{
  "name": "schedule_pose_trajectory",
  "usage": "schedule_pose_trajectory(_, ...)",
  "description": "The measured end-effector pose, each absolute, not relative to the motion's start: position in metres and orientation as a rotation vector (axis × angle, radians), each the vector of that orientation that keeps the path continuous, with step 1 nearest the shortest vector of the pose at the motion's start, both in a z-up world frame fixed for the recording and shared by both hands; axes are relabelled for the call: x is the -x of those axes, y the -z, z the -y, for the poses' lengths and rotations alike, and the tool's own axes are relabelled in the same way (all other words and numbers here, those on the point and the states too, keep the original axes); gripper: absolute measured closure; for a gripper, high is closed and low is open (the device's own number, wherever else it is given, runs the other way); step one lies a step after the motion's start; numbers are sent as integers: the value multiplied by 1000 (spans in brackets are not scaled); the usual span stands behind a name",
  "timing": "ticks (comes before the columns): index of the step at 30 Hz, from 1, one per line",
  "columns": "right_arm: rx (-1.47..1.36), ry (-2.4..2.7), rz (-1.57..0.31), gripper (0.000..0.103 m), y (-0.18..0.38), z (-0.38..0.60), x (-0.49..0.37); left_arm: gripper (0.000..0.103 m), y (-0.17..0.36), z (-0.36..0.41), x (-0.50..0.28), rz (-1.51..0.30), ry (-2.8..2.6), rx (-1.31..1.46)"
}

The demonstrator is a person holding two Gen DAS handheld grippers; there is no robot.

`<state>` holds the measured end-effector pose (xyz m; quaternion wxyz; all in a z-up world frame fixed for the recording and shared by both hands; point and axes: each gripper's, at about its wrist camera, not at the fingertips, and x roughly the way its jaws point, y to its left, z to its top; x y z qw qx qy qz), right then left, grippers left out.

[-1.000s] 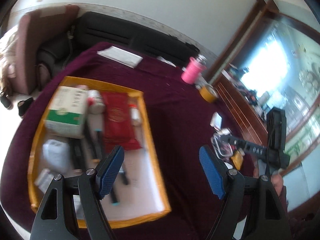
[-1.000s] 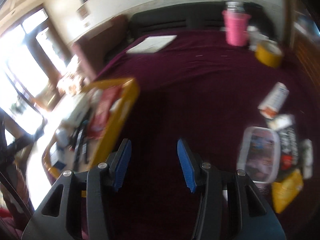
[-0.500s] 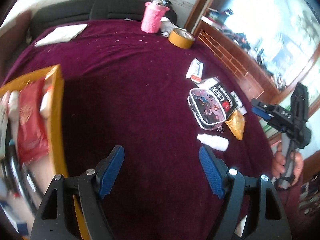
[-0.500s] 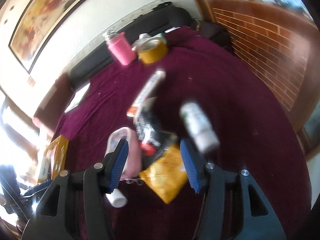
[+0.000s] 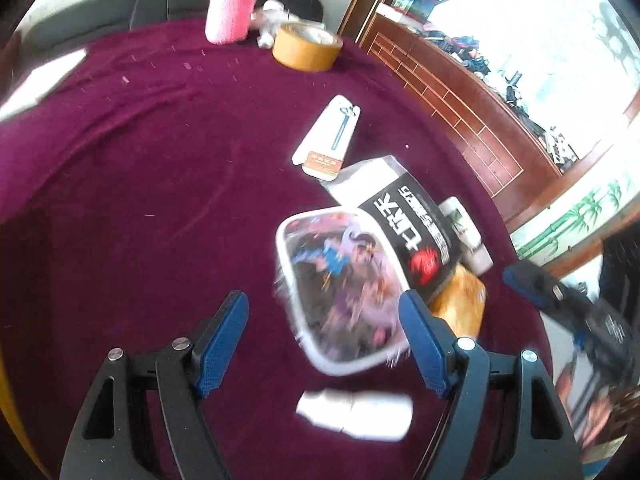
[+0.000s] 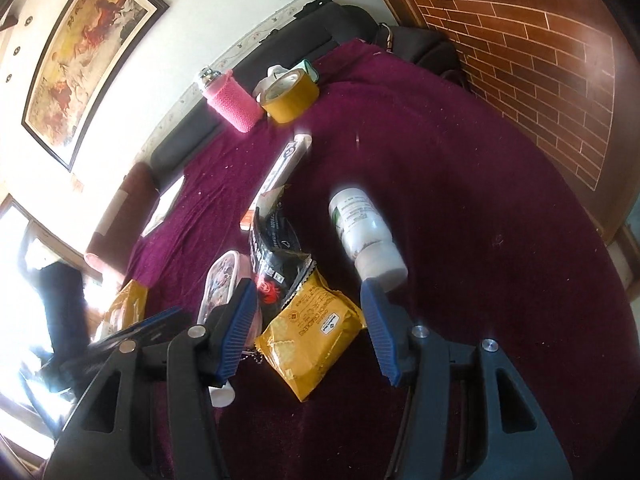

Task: Organize objects
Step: 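Move both open tools back over the clutter, then grasp clear cartoon pouch with left tool while right tool grasps white dropper bottle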

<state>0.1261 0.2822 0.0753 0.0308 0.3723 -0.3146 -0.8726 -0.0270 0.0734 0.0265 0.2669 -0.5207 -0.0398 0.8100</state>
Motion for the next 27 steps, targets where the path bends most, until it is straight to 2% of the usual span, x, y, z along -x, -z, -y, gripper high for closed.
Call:
schedule_pose_trajectory(4,-1132,2688,960,50,-77,-281,-130,26,-15,-84,39,211,-2186,1435)
schedule_pose_trajectory(13,-1133,2662,966,50,-73,-280,-129,23,-16,-113,34,113,-2226,1430)
schedule_pose_trajectory(14,-1134,2661,963,50,-73,-280,-128,26,-17,-115,32,86,-2225,1426)
schedule_pose_trajectory(16,-1129,2661,959,50,-74,-278,-129,47,-21,-118,27,66,-2214,1388)
schedule_pose_trajectory(18,-1123,2668,950,50,-76,-276,-130,73,-27,-116,22,82,-2202,1370)
schedule_pose_trajectory(19,-1124,2671,945,50,-76,-276,-130,77,-31,-116,19,68,-2219,1361)
schedule_pose_trajectory(22,-1142,2670,940,50,-78,-273,-127,79,-42,-104,12,73,-2243,1306)
schedule_pose_trajectory(27,-1154,2674,896,50,-82,-260,-127,79,-58,-56,-1,205,-2272,1268)
